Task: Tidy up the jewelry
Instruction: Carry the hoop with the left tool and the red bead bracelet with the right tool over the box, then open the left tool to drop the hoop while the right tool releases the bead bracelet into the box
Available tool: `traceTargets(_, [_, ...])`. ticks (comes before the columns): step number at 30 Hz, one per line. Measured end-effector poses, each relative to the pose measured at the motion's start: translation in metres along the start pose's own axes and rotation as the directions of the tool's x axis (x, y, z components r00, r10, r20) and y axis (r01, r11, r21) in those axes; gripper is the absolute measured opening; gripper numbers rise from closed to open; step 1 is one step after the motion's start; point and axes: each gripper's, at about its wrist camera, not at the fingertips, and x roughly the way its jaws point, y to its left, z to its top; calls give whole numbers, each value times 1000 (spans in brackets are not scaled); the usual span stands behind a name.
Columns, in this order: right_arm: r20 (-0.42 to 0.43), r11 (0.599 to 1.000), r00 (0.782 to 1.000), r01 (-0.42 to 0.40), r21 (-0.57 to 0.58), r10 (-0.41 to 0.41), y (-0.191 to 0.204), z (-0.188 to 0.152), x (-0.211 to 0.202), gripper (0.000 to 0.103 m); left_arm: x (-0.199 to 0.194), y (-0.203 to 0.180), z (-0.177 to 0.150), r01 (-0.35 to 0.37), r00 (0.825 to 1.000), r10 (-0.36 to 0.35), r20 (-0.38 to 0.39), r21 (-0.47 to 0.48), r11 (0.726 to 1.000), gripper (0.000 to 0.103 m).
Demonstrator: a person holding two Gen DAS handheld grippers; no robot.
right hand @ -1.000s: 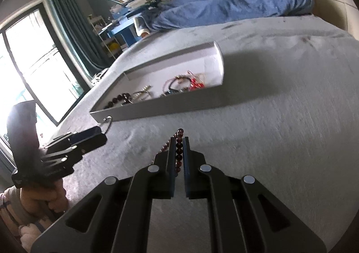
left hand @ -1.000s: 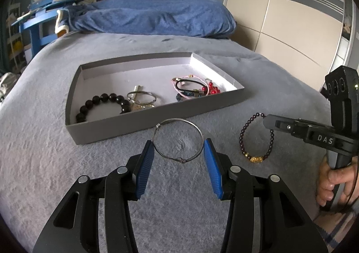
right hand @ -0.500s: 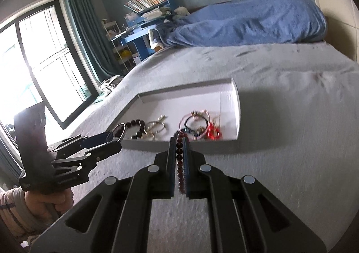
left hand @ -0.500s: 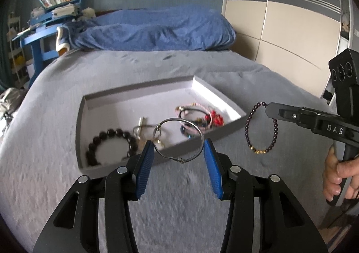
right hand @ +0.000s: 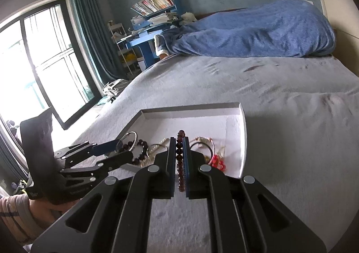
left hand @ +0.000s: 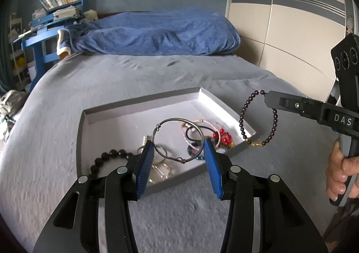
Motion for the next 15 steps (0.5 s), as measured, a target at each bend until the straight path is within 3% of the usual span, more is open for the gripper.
traceTargets(15, [-66,999,997,-27,20,28,-4,10,54,6,53,13,4,-36,995,37,-98,5,999,47])
